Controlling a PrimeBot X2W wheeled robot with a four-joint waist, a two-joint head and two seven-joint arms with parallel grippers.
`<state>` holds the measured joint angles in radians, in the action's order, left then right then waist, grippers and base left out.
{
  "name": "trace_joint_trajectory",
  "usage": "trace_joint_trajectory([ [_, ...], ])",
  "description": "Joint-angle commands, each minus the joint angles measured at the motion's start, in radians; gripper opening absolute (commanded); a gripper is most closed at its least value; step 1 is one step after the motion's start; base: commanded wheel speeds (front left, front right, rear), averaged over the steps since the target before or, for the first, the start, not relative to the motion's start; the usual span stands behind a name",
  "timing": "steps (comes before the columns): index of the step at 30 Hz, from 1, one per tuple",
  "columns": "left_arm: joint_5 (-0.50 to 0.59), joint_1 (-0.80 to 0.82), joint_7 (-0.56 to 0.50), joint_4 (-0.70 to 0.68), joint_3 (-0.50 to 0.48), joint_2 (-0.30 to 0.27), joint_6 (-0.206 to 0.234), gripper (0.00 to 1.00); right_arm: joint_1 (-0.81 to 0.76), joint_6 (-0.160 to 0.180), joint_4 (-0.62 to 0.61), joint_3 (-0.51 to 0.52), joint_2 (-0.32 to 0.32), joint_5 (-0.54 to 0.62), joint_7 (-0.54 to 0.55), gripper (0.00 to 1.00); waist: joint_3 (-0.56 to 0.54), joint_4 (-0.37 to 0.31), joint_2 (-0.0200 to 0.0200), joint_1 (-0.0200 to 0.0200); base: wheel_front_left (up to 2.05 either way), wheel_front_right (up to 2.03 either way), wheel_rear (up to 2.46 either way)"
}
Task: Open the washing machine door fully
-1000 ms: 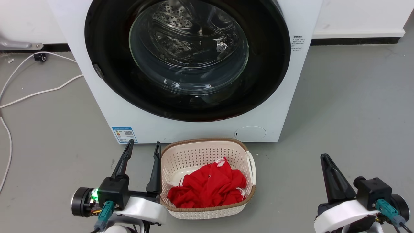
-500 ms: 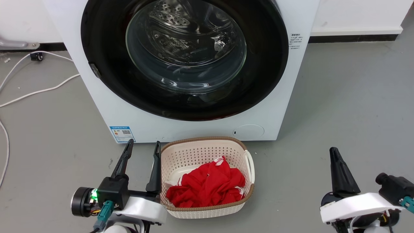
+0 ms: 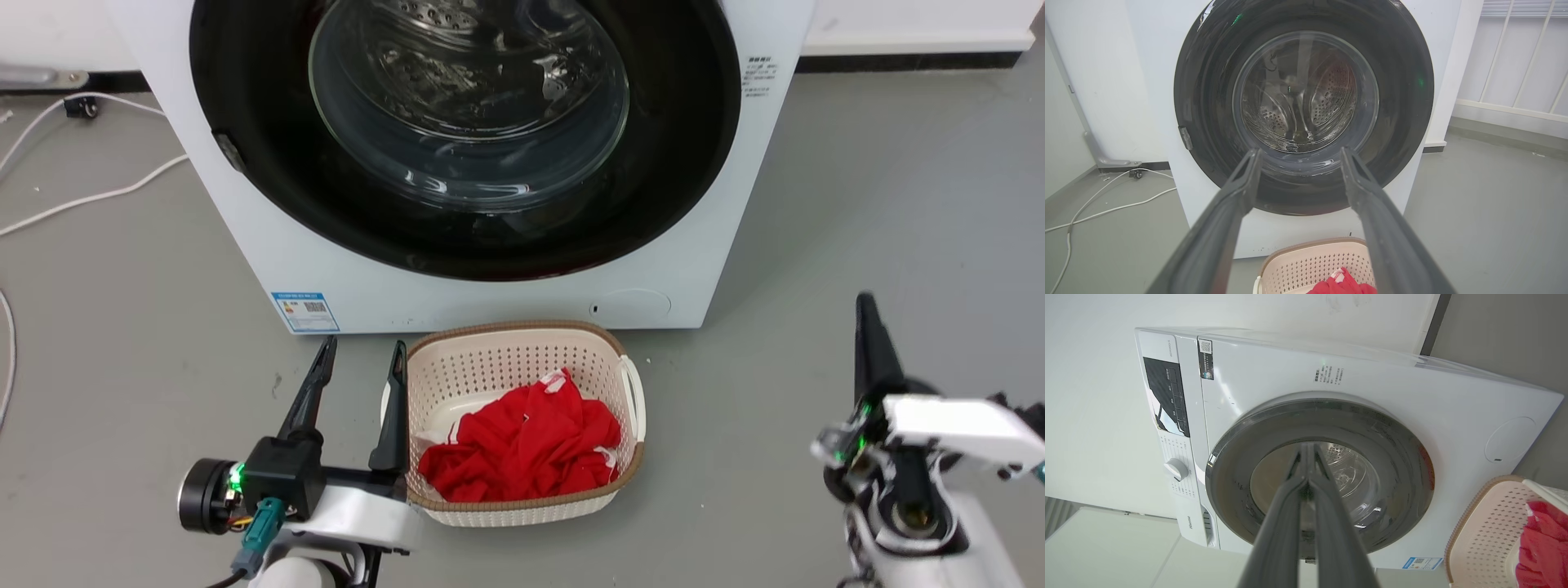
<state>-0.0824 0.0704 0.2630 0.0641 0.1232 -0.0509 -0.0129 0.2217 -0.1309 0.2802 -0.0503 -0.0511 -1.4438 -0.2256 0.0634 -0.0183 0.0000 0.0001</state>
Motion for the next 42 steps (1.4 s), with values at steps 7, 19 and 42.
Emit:
trace_joint_trajectory([
  [7, 0.006, 0.061, 0.003, -0.023, -0.019, 0.001, -0.002, 1.0, 0.234, 0.0, 0.084, 0.096, -0.037, -0.238, 0.131, 0.0, 0.098, 0.003, 0.0, -0.0001, 0.0, 0.0, 0.0],
  [19, 0.011, 0.127, 0.003, -0.055, -0.039, 0.001, -0.012, 1.0, 0.69, 0.0, 0.289, 0.049, -0.2, -0.242, 0.307, 0.0, 0.214, 0.02, 0.0, -0.0001, 0.0, 0.0, 0.0],
  [42, 0.001, 0.216, 0.003, -0.084, -0.035, 0.001, -0.016, 1.0, 1.27, 0.0, 0.757, -0.276, -0.238, 0.072, 0.593, 0.0, 0.363, 0.084, 0.0, -0.0001, 0.0, 0.0, 0.0],
])
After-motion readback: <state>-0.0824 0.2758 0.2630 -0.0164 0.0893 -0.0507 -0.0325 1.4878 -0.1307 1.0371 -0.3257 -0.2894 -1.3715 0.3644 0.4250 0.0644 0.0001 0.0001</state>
